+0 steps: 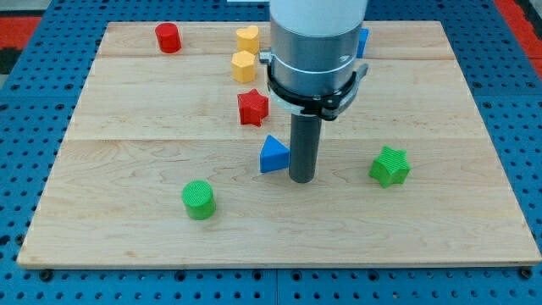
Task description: Move the green star bottom right to the blue triangle
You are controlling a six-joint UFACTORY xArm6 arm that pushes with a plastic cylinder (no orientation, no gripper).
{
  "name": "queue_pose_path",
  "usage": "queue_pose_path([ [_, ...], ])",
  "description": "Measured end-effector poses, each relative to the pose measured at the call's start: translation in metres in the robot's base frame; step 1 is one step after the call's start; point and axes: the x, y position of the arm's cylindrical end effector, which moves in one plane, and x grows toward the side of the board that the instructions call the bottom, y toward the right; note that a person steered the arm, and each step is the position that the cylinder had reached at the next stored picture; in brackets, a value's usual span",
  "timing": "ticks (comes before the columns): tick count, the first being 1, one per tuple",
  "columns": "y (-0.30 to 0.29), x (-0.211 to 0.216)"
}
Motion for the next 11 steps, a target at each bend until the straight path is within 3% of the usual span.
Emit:
queue_pose_path([
  [2,-0.074,-0.008],
  [3,-0.082,-0.003],
  [6,0.162,0.051],
  [7,0.219,0.025],
  [8,0.204,-0.013],
  [11,0.036,0.007],
])
